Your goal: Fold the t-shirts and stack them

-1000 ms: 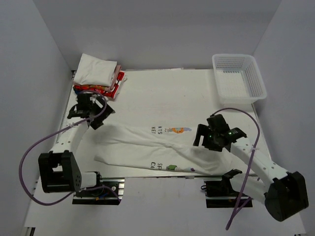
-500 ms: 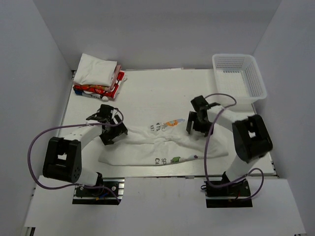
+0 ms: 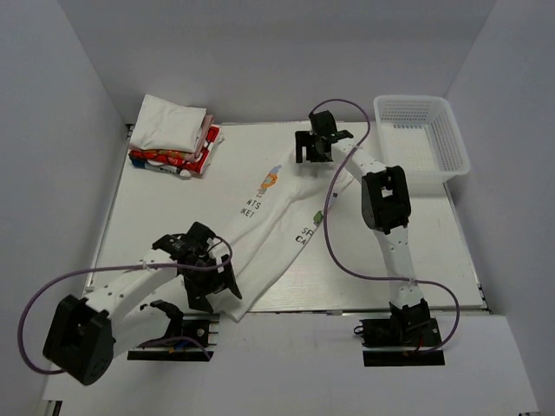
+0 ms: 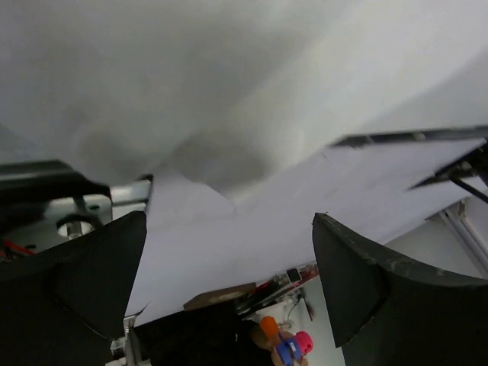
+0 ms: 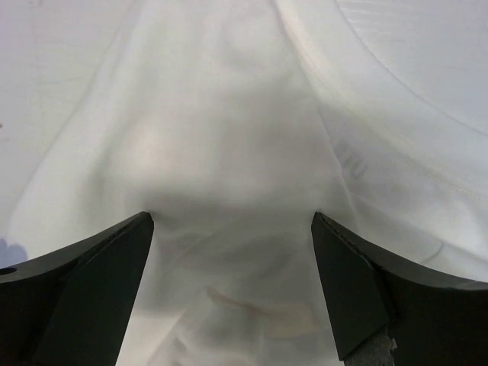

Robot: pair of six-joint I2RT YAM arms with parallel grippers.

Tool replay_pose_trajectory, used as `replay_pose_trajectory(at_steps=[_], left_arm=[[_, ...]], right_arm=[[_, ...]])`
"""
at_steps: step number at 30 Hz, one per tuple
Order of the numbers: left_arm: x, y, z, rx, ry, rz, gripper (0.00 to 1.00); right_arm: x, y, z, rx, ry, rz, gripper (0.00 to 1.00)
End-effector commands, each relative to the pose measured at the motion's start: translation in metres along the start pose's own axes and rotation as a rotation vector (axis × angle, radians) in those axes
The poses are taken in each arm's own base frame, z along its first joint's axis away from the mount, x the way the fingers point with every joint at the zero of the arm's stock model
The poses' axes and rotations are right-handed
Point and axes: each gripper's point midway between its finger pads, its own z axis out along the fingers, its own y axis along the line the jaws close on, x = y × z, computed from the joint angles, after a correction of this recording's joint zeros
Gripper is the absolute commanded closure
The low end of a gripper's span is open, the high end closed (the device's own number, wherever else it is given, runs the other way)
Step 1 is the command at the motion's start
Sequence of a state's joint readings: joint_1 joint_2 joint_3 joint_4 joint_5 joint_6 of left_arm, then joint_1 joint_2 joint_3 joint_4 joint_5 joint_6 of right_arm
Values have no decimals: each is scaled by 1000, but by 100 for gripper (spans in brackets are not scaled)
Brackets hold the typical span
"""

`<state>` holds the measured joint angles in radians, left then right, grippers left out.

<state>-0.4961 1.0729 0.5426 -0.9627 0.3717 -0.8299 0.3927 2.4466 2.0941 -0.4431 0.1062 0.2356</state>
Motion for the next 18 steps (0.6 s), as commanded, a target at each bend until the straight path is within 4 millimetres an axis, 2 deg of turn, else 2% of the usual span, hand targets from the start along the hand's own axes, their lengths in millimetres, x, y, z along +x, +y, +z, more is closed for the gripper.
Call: replay_pose_trajectory(at_steps=[1, 2, 3, 4, 6, 7, 8, 10, 11, 12, 13, 14, 16, 18], left_arm=[[10, -25, -38, 87, -13, 60, 0], [4, -29, -40, 81, -40, 113, 0], [-7, -31, -42, 59, -76, 144, 0], [-20, -44, -52, 55, -127, 192, 0], [-49, -42, -51, -61, -205, 244, 0], [-64, -58, -59, -50, -263, 280, 0], [-70, -65, -58, -50, -282, 318, 0], [-81, -76, -49, -59, -275, 386, 0], [-81, -76, -41, -74, -256, 408, 0], [-87, -81, -39, -87, -264, 425, 0], [-87, -75, -23, -136, -209, 429, 0], [-85, -76, -17, -162, -193, 460, 2], [-82, -72, -4, -215, -153, 484, 4], [-73, -73, 9, -253, -103, 531, 6]], right_arm=[[-44, 17, -27, -141, -106, -105, 10], [-60, 29, -49, -172, -155, -116, 10], [-67, 39, -57, -208, -192, -123, 10], [-82, 42, -86, -223, -250, -123, 10], [-62, 41, -87, -209, -229, -114, 10], [-61, 39, -91, -194, -231, -107, 10], [-55, 39, -105, -191, -219, -104, 10], [-51, 30, -112, -134, -199, -73, 10], [-24, 28, -112, -110, -92, -70, 10], [-15, 26, -112, -91, -55, -17, 10], [1, 21, -113, -59, 3, -3, 10], [22, 17, -111, -42, 67, 13, 10], [40, 22, -109, -54, 117, 75, 10], [46, 29, -104, -85, 138, 102, 10]])
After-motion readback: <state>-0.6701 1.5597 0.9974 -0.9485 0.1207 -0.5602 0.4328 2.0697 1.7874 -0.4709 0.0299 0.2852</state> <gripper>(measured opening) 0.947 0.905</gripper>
